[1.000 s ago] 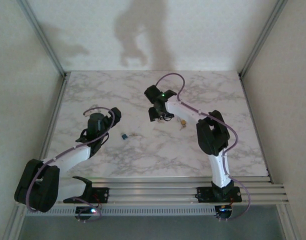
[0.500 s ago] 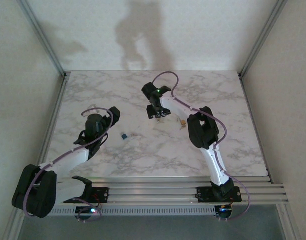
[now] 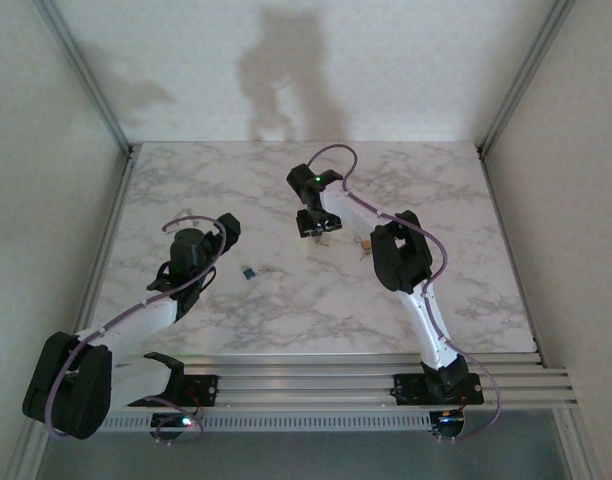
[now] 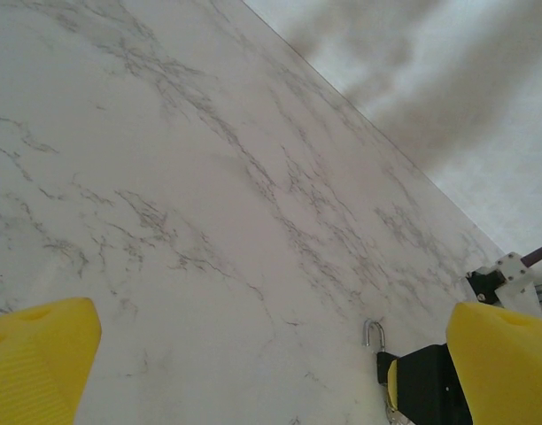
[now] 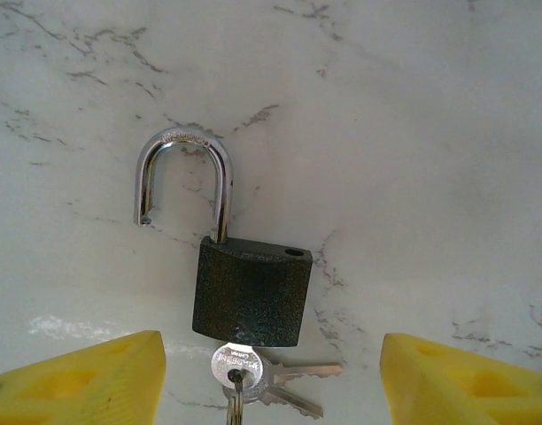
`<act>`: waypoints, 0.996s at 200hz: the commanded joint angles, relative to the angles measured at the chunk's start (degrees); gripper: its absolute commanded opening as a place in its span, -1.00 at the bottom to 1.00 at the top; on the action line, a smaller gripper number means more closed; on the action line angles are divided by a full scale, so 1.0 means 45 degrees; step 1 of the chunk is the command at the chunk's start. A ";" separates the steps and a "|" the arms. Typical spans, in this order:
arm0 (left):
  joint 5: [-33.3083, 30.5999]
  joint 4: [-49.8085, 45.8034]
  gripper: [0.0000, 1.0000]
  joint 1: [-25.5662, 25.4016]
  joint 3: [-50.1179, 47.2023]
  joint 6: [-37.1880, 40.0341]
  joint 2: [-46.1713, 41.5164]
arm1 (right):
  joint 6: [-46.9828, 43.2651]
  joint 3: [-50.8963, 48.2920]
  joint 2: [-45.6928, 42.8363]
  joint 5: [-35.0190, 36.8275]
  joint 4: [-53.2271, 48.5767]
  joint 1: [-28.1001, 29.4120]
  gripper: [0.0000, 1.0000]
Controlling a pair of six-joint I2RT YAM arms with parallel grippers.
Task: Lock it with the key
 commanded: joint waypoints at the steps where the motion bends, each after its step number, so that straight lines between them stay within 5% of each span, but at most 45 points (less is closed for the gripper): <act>1: -0.0210 0.0079 0.99 -0.0072 -0.0133 0.0238 -0.0289 | -0.0195 0.0510 0.0388 -0.0286 -0.0357 -0.0076 0.27; 199: -0.0227 0.0136 0.99 -0.0070 -0.0153 0.0324 -0.0326 | -0.0122 0.0796 0.1163 -0.0751 -0.0194 -0.0345 0.02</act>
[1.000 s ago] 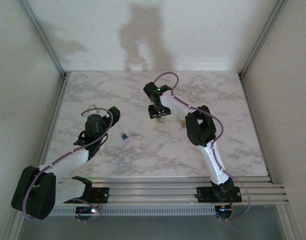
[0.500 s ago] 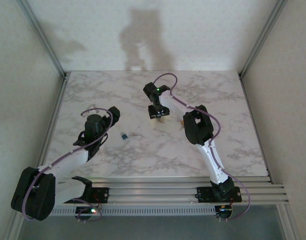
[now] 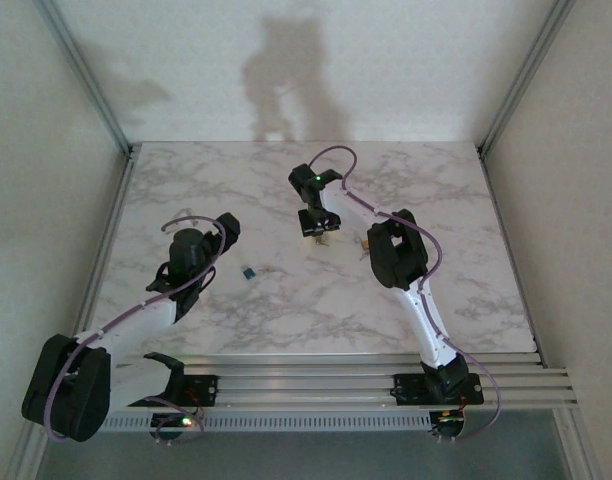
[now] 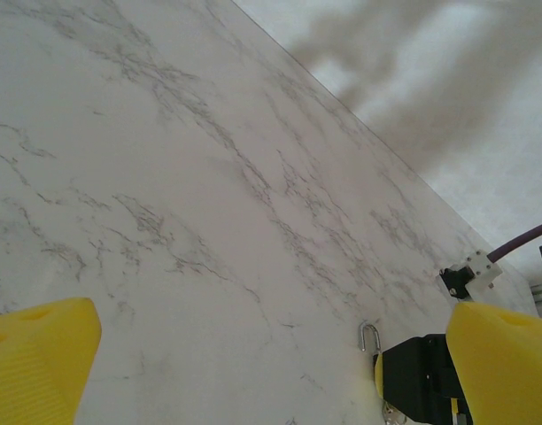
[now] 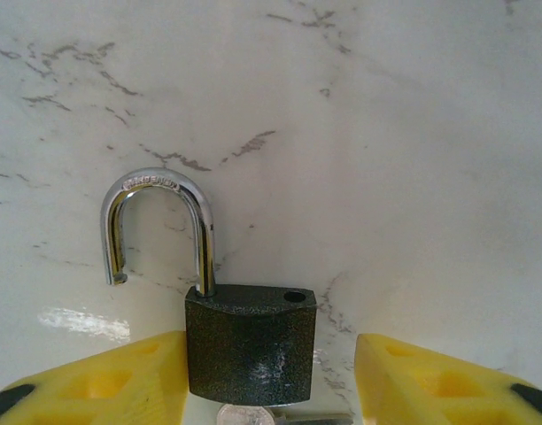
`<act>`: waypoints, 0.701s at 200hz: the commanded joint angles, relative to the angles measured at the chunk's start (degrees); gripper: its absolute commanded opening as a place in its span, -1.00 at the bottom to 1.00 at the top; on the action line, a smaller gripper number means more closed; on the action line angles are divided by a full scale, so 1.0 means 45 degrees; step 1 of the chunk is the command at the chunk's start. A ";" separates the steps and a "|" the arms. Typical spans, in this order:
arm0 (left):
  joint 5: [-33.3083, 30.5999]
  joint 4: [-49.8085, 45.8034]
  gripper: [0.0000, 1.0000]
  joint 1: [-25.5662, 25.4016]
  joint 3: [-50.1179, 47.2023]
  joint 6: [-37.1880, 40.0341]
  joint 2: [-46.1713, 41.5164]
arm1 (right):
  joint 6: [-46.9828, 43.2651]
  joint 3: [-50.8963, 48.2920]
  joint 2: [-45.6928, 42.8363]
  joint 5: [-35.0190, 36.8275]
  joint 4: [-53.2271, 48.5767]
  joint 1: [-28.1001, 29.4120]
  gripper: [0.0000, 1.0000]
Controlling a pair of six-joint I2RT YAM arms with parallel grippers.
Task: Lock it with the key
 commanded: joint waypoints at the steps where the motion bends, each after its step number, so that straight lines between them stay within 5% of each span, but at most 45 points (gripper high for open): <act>1: -0.0218 0.0136 0.99 -0.0073 -0.0138 0.0271 -0.0185 | -0.0078 0.0130 0.0410 -0.0317 -0.0071 -0.0092 0.02; 75: -0.0233 0.0117 0.99 -0.0075 -0.0157 0.0286 -0.0234 | -0.0156 -0.0164 0.0505 -0.0441 0.0210 -0.0092 -0.03; 140: -0.0245 0.0097 0.99 -0.0072 -0.0108 0.0305 -0.0179 | -0.0329 -0.0117 0.0739 -0.0020 -0.0001 -0.0081 -0.27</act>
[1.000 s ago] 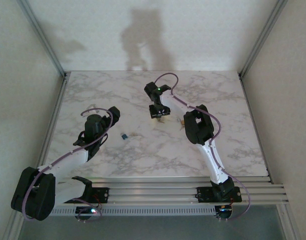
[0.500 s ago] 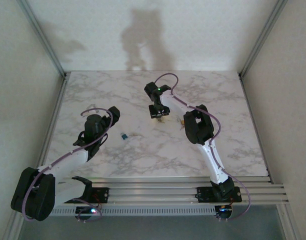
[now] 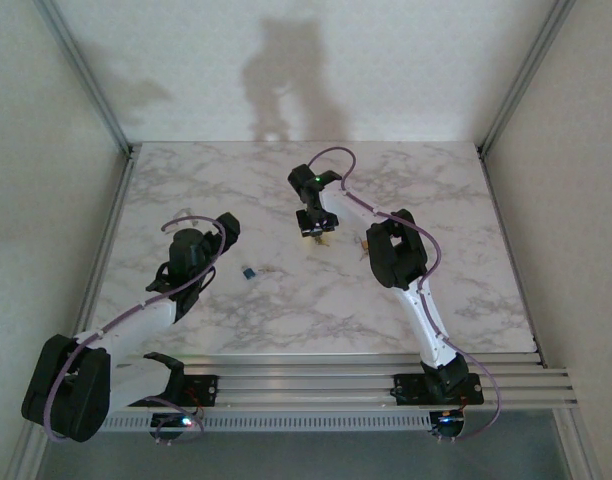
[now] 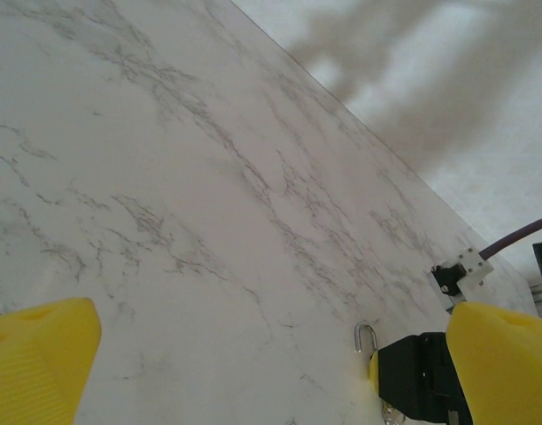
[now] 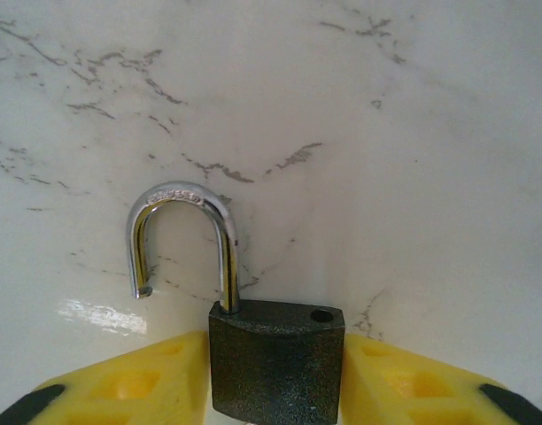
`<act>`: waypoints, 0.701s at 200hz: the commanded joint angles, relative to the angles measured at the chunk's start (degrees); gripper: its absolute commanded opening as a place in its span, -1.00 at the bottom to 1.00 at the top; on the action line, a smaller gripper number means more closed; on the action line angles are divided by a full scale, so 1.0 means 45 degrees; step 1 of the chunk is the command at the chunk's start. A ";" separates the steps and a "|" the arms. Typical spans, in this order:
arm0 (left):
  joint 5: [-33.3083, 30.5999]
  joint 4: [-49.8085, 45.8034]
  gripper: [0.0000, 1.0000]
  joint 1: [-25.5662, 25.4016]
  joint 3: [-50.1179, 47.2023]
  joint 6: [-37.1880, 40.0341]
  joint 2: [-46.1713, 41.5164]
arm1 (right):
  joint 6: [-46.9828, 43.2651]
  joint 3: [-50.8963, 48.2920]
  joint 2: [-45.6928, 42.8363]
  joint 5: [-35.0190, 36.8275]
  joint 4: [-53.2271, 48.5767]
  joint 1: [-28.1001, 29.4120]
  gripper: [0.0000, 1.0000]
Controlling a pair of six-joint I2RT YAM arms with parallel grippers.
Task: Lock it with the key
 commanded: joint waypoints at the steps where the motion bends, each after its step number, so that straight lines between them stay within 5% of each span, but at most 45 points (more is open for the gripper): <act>1: -0.0246 0.0097 0.99 -0.0064 -0.0123 0.0266 -0.0177 | -0.0175 -0.0094 0.0629 0.0453 -0.0353 -0.0079 -0.27; 140: -0.0208 0.0058 0.99 -0.0072 -0.0118 0.0279 -0.0239 | -0.0836 -0.2080 -0.1160 -0.0732 0.0906 -0.0093 -0.44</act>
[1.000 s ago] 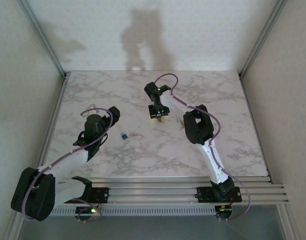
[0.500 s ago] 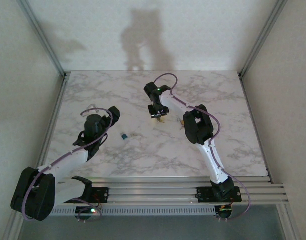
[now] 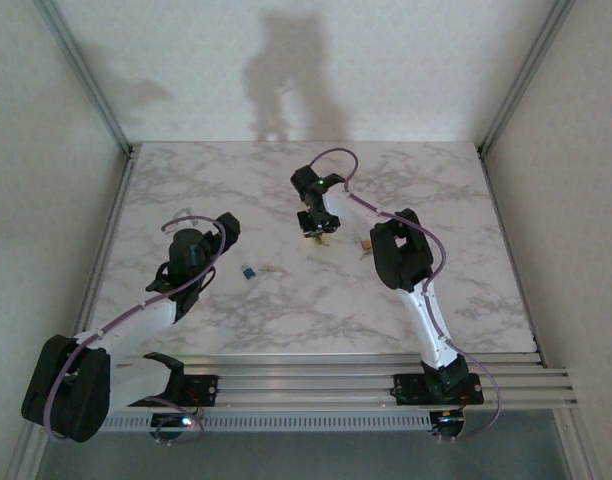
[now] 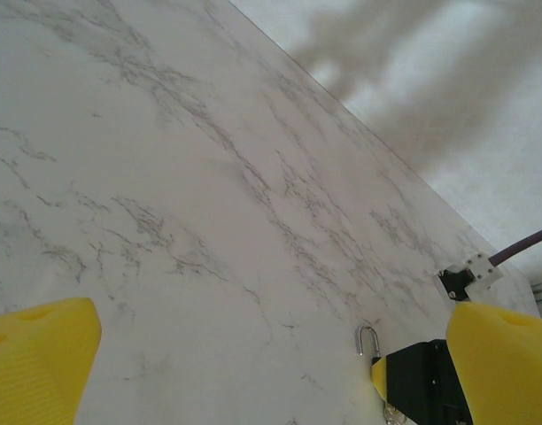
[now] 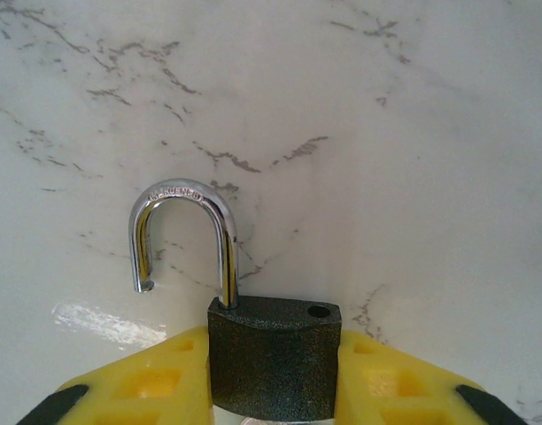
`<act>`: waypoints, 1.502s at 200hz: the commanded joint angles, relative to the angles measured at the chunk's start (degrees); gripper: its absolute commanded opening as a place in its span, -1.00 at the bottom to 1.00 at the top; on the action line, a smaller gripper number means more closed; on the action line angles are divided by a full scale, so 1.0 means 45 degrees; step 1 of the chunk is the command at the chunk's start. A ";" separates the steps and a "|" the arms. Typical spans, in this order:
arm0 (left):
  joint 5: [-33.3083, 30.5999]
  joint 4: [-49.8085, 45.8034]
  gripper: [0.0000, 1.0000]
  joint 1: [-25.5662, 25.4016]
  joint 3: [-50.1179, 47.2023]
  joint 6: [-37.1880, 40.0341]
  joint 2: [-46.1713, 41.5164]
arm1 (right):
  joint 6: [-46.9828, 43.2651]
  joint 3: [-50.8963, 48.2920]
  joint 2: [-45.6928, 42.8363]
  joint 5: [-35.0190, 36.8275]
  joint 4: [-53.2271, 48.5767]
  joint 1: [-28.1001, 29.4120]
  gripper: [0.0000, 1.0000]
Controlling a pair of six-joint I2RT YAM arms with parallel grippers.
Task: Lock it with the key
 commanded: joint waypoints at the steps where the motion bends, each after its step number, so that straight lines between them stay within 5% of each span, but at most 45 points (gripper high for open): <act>1: -0.0213 0.0058 0.99 -0.0074 -0.0118 0.0219 -0.0219 | -0.0342 -0.0652 -0.0352 -0.0484 -0.0302 -0.0056 -0.43; 214: 0.0646 0.0443 0.99 -0.0097 -0.0167 0.0135 0.0171 | -0.0441 -0.4271 -0.3931 -0.2246 0.1391 0.0009 -0.50; 300: 0.2877 0.1682 0.99 -0.0309 -0.0235 0.0042 0.0922 | -0.0307 -0.5587 -0.5255 -0.3099 0.2142 0.0488 -0.53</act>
